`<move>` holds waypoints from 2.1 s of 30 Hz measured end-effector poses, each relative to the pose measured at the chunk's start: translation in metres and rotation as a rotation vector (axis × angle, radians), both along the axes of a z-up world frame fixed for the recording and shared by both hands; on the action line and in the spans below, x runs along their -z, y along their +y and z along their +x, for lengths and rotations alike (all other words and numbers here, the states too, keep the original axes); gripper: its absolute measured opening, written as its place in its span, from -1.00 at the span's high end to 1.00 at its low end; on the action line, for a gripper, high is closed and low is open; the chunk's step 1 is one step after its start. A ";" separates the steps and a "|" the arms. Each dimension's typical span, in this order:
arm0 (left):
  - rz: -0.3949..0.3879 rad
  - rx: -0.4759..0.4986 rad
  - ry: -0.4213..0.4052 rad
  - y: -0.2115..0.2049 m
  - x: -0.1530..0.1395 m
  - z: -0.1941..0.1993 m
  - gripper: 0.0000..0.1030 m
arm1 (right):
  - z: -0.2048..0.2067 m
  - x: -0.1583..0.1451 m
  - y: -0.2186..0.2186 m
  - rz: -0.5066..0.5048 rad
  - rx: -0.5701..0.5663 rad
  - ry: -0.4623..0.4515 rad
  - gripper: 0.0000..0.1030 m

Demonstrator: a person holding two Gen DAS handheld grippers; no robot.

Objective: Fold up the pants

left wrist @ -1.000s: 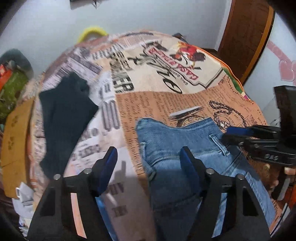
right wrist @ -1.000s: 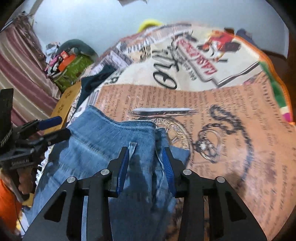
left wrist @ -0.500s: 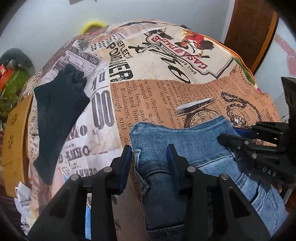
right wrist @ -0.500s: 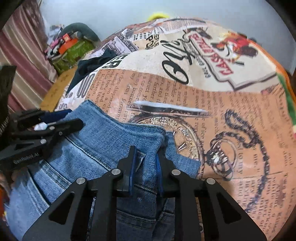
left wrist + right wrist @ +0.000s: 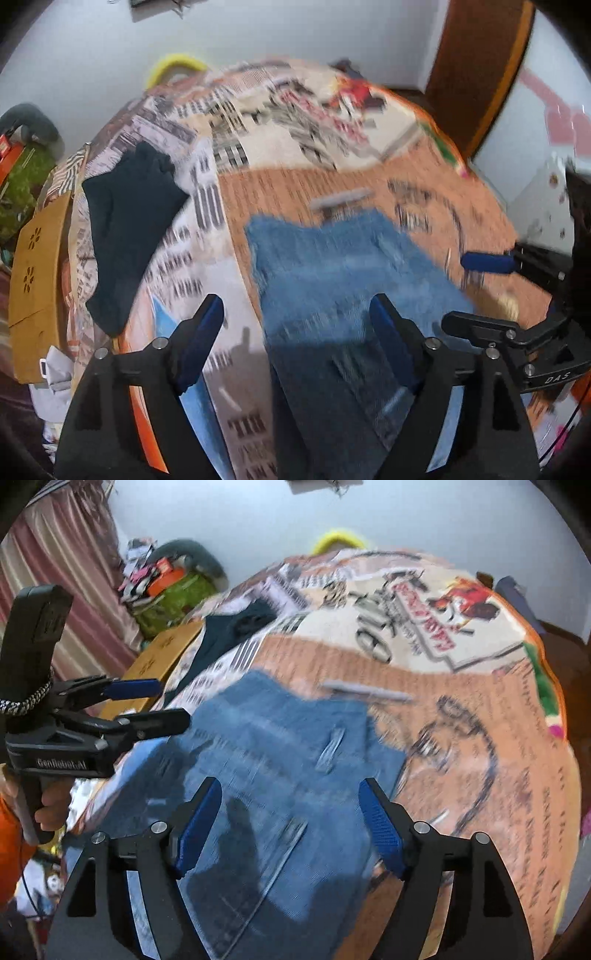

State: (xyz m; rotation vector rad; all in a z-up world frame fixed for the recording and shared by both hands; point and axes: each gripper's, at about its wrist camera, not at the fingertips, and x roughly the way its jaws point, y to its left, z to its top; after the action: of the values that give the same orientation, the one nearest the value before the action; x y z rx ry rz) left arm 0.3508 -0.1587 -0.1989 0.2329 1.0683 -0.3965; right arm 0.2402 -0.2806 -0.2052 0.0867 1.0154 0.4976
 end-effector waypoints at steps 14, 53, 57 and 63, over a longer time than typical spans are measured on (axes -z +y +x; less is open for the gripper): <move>0.036 -0.030 -0.013 0.029 0.013 -0.073 -0.82 | -0.065 0.018 -0.008 -0.042 -0.017 0.022 -0.43; -0.036 -0.078 0.134 0.019 0.015 -0.020 -0.90 | -0.026 0.036 -0.058 0.170 0.142 0.120 -0.67; -0.085 -0.079 0.235 0.021 0.035 -0.004 -0.90 | -0.010 0.059 -0.056 0.230 0.136 0.211 -0.67; -0.178 -0.036 0.330 0.022 0.052 0.011 -0.92 | 0.009 0.067 -0.051 0.286 0.101 0.241 -0.71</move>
State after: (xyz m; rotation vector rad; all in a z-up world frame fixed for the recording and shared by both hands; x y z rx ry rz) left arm 0.3621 -0.1365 -0.2505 -0.0128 1.3502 -0.5064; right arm 0.2493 -0.3317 -0.2717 0.4604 1.1624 0.5460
